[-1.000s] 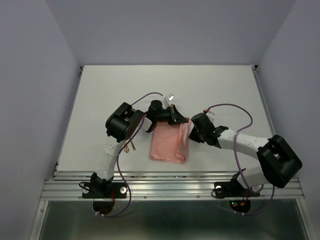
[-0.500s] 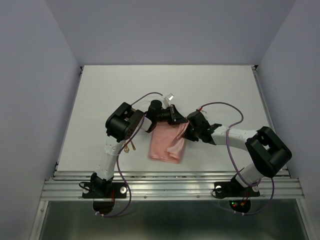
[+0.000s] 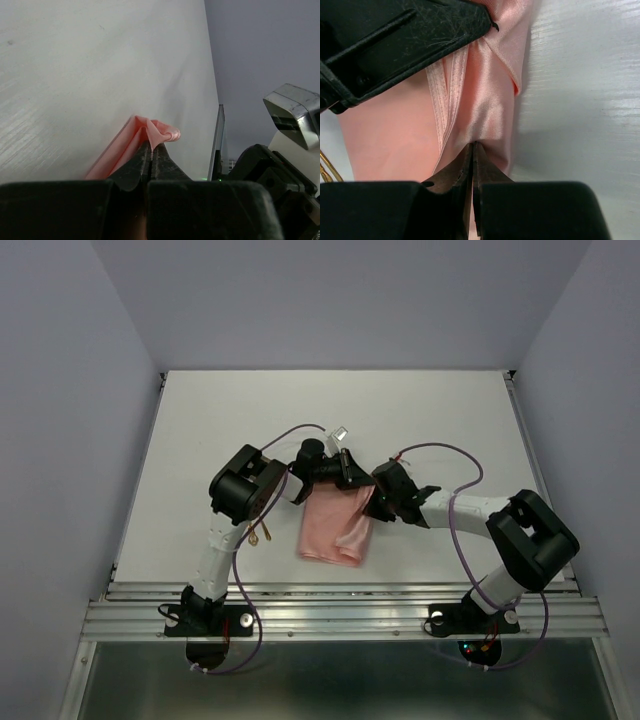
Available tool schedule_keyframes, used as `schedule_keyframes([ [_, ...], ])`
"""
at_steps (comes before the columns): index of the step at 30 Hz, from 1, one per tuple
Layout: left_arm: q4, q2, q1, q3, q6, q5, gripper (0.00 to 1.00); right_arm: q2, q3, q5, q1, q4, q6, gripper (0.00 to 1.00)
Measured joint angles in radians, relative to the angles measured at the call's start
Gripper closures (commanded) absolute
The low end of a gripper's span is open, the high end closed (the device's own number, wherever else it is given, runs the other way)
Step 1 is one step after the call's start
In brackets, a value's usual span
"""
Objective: Fold the napkin into a case and place the utensils inside
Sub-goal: Fold the 2/3-rectangle-folded napkin at the center of the board.
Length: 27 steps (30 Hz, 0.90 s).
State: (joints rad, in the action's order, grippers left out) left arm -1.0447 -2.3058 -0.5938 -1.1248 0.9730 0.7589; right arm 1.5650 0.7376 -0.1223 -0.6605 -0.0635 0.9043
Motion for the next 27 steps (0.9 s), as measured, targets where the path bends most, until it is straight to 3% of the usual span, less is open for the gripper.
schedule_keyframes([
  [3,0.035,0.028,0.0,0.003,-0.016,-0.002,0.82,0.007,-0.002,0.002,0.0,0.006,0.0,0.93],
  [5,0.061,0.053,0.0,0.003,-0.033,-0.002,0.79,0.01,-0.007,0.007,0.0,0.022,0.0,0.94],
  [7,0.088,0.076,0.0,0.003,-0.047,-0.003,0.69,0.011,-0.016,0.011,0.001,0.041,0.001,0.93],
  [8,0.101,0.087,0.0,0.003,-0.056,-0.003,0.59,0.011,-0.02,0.013,0.002,0.05,0.001,0.94],
  [9,0.11,0.095,0.0,0.002,-0.06,-0.004,0.59,0.011,-0.022,0.014,0.003,0.054,0.002,0.94],
  [10,0.127,0.105,0.0,0.001,-0.07,-0.006,0.51,0.011,-0.025,0.016,0.004,0.06,0.002,0.93],
  [12,0.148,0.117,0.0,-0.002,-0.082,-0.01,0.46,0.01,-0.032,0.018,0.005,0.074,0.005,0.94],
  [20,0.305,0.223,0.01,-0.011,-0.163,-0.061,0.45,0.011,-0.043,0.021,0.005,0.098,0.008,0.94],
  [24,0.36,0.279,0.035,-0.019,-0.193,-0.075,0.35,0.01,-0.048,0.023,0.005,0.108,0.008,0.94],
  [26,0.405,0.318,0.06,-0.019,-0.217,-0.09,0.37,0.01,-0.048,0.026,0.005,0.109,0.007,0.94],
  [27,0.428,0.335,0.069,-0.019,-0.233,-0.107,0.45,0.01,-0.048,0.026,0.006,0.109,0.006,0.94],
])
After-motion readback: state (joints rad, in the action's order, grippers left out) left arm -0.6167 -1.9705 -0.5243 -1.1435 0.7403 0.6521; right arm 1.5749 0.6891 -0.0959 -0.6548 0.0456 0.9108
